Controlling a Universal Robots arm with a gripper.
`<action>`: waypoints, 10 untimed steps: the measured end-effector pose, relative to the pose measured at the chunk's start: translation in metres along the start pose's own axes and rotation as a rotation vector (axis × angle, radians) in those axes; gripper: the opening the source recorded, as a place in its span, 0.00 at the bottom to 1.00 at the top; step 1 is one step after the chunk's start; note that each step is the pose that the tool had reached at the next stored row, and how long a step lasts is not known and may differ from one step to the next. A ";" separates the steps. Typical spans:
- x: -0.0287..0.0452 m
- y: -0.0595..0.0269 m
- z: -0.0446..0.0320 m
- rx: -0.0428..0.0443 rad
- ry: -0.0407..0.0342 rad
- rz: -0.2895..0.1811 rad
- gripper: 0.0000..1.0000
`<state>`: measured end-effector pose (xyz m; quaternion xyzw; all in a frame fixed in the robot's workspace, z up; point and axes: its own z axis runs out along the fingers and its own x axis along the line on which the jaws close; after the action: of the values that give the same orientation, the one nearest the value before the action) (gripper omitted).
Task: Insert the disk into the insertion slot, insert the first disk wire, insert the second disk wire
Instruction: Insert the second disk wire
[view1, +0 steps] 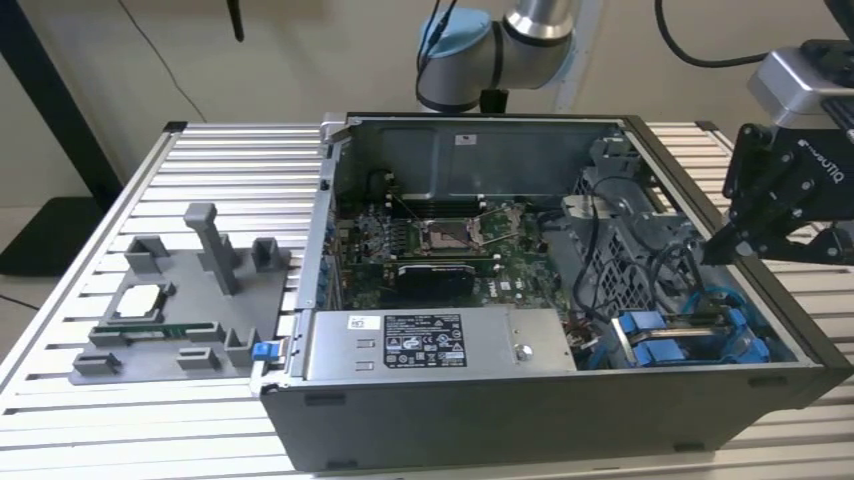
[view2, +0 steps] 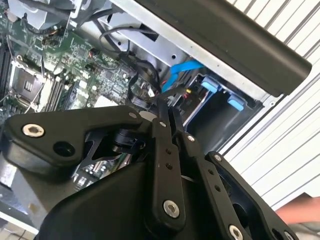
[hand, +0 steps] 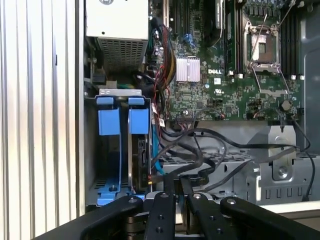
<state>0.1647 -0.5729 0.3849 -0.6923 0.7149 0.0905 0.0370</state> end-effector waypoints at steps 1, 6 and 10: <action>0.0001 0.0030 0.0002 0.0000 0.0007 0.000 0.00; 0.0007 0.0170 0.0013 0.0003 0.0081 0.001 0.00; 0.0013 0.0254 0.0038 0.0010 0.0210 0.002 0.00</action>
<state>0.1390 -0.5729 0.3829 -0.6927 0.7159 0.0828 0.0297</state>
